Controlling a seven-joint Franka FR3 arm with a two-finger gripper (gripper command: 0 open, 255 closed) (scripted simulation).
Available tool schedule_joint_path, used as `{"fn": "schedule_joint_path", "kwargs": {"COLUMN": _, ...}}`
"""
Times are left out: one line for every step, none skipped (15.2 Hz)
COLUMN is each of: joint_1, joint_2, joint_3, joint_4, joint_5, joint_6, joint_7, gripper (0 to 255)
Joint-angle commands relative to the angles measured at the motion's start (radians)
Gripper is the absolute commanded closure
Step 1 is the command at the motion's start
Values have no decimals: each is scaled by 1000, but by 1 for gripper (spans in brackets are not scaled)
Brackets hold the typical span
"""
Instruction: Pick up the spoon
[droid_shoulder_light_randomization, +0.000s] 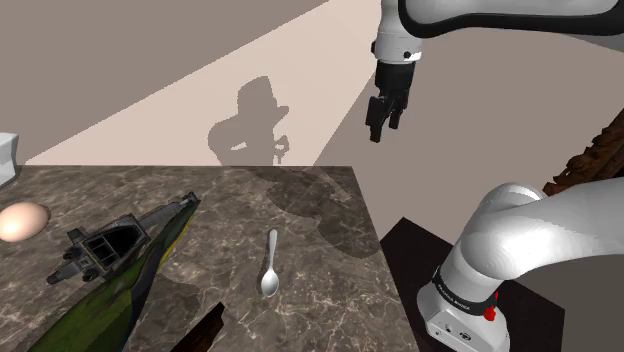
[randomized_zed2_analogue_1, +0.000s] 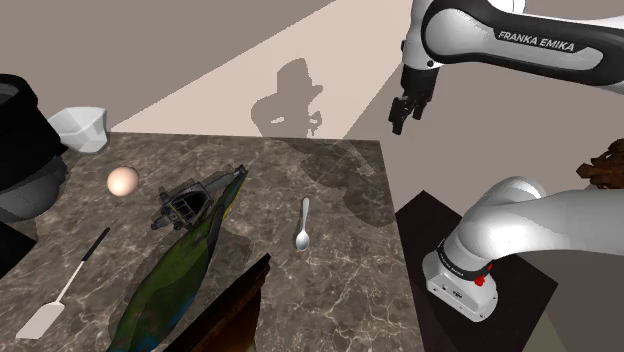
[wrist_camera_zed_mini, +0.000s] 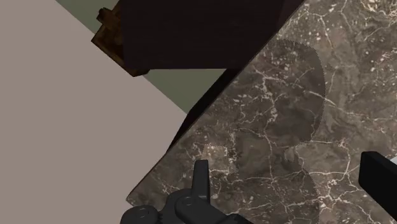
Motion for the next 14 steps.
{"fn": "schedule_joint_path", "kwargs": {"joint_1": 0, "joint_2": 0, "joint_3": 0, "joint_4": 0, "joint_5": 0, "joint_6": 0, "joint_7": 0, "gripper": 0}}
{"fn": "schedule_joint_path", "kwargs": {"joint_1": 0, "joint_2": -5, "joint_3": 16, "joint_4": -25, "joint_5": 21, "joint_6": 19, "joint_7": 37, "gripper": 0}}
{"fn": "schedule_joint_path", "kwargs": {"joint_1": 0, "joint_2": -9, "joint_3": 34, "joint_4": -50, "joint_5": 43, "joint_6": 39, "joint_7": 74, "gripper": 0}}
{"fn": "schedule_joint_path", "kwargs": {"joint_1": 0, "joint_2": -12, "joint_3": 51, "joint_4": -73, "joint_5": 65, "joint_6": 59, "joint_7": 111, "gripper": 0}}
{"fn": "schedule_joint_path", "kwargs": {"joint_1": 1, "joint_2": -12, "joint_3": 69, "joint_4": -94, "joint_5": 87, "joint_6": 81, "joint_7": 148, "gripper": 0}}
{"fn": "schedule_joint_path", "kwargs": {"joint_1": 2, "joint_2": -11, "joint_3": 87, "joint_4": -115, "joint_5": 110, "joint_6": 103, "joint_7": 184, "gripper": 0}}
{"fn": "schedule_joint_path", "kwargs": {"joint_1": 4, "joint_2": -9, "joint_3": 106, "joint_4": -134, "joint_5": 133, "joint_6": 126, "joint_7": 220, "gripper": 0}}
{"fn": "schedule_joint_path", "kwargs": {"joint_1": 6, "joint_2": -4, "joint_3": 125, "joint_4": -152, "joint_5": 156, "joint_6": 151, "joint_7": 256, "gripper": 0}}
{"fn": "schedule_joint_path", "kwargs": {"joint_1": 7, "joint_2": 2, "joint_3": 145, "joint_4": -168, "joint_5": 180, "joint_6": 176, "joint_7": 292, "gripper": 0}}
{"fn": "schedule_joint_path", "kwargs": {"joint_1": 10, "joint_2": 11, "joint_3": 165, "joint_4": -183, "joint_5": 203, "joint_6": 203, "joint_7": 327, "gripper": 0}}
{"fn": "schedule_joint_path", "kwargs": {"joint_1": 12, "joint_2": 21, "joint_3": 186, "joint_4": -197, "joint_5": 226, "joint_6": 231, "joint_7": 362, "gripper": 0}}
{"fn": "schedule_joint_path", "kwargs": {"joint_1": 14, "joint_2": 34, "joint_3": 207, "joint_4": -208, "joint_5": 250, "joint_6": 259, "joint_7": 397, "gripper": 0}}
{"fn": "schedule_joint_path", "kwargs": {"joint_1": 16, "joint_2": 49, "joint_3": 228, "joint_4": -219, "joint_5": 273, "joint_6": 289, "joint_7": 431, "gripper": 0}}
{"fn": "schedule_joint_path", "kwargs": {"joint_1": 18, "joint_2": 66, "joint_3": 249, "joint_4": -227, "joint_5": 295, "joint_6": 320, "joint_7": 465, "gripper": 0}}
